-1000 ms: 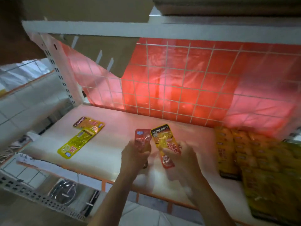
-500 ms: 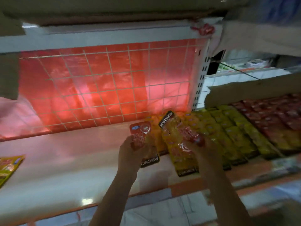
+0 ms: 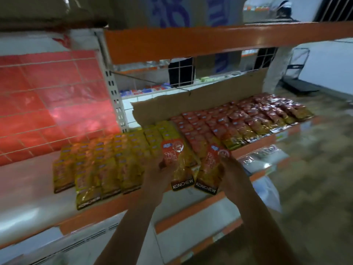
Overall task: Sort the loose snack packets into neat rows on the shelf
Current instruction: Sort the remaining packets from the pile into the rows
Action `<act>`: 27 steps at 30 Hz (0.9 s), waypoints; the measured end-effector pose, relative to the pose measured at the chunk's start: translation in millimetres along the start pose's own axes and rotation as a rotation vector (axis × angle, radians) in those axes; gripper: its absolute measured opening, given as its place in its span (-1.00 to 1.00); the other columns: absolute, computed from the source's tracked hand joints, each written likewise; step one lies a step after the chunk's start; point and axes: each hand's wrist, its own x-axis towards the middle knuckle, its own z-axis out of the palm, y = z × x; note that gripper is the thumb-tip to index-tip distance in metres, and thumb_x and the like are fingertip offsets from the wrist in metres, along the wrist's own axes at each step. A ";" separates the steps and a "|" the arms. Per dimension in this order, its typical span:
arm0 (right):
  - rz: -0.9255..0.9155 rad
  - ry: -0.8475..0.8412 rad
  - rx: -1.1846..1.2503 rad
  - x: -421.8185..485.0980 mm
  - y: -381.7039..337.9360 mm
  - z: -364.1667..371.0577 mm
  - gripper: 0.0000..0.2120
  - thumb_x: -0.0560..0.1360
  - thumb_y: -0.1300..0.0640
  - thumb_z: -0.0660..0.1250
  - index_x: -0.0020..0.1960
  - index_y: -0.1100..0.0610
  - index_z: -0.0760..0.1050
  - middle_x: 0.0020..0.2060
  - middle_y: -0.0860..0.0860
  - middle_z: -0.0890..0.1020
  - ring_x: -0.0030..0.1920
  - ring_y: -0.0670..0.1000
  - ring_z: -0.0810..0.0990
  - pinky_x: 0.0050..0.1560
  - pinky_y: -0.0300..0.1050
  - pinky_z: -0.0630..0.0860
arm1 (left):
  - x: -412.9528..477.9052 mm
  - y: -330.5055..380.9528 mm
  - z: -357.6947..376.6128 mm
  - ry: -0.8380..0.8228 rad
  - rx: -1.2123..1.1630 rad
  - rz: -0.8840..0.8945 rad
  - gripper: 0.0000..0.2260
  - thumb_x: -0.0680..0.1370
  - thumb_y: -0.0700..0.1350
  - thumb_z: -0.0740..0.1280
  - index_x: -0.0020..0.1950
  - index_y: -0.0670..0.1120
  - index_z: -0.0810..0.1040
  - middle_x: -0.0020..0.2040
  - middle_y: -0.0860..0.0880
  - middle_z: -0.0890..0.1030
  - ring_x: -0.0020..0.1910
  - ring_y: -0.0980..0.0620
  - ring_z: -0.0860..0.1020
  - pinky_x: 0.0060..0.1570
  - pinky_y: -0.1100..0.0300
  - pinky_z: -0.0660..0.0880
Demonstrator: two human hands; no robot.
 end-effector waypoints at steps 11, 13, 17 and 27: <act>-0.118 0.290 -0.239 65.5 -99.1 -146.5 -0.67 0.27 0.44 0.34 0.02 0.28 0.58 -0.15 0.25 0.66 -0.17 0.28 0.64 -0.08 0.22 0.59 | 74.3 12.6 195.1 -0.113 0.217 0.120 -0.85 0.42 -0.11 0.48 -0.08 0.03 0.56 -0.15 0.08 0.65 -0.15 0.13 0.62 -0.15 0.24 0.56; -0.162 0.321 -0.247 88.8 -117.9 -164.1 -0.70 0.21 0.36 0.37 -0.06 0.22 0.60 -0.19 0.20 0.68 -0.19 0.26 0.65 -0.10 0.18 0.60 | 94.7 15.4 226.2 -0.122 0.201 0.149 -0.77 0.45 -0.19 0.46 0.04 0.01 0.51 -0.11 0.11 0.60 -0.19 0.27 0.54 -0.22 0.37 0.50; -0.233 0.382 -0.298 136.9 -152.0 -201.8 -0.77 0.25 0.34 0.36 -0.13 0.14 0.60 -0.23 0.12 0.68 -0.23 0.16 0.63 -0.12 0.09 0.60 | 139.4 15.6 278.2 -0.052 0.317 0.152 -0.63 0.42 -0.08 0.48 0.19 0.03 0.48 -0.08 0.16 0.56 -0.06 0.13 0.54 0.07 0.07 0.53; -0.273 0.391 -0.589 244.9 -208.6 -289.3 -0.80 0.38 0.36 0.29 -0.08 0.16 0.58 -0.19 0.11 0.64 -0.19 0.12 0.60 -0.15 0.04 0.55 | 196.9 3.0 372.8 0.034 0.440 0.078 -0.37 0.48 -0.04 0.41 0.48 0.00 0.21 0.22 0.00 0.53 0.18 -0.04 0.53 0.21 -0.01 0.47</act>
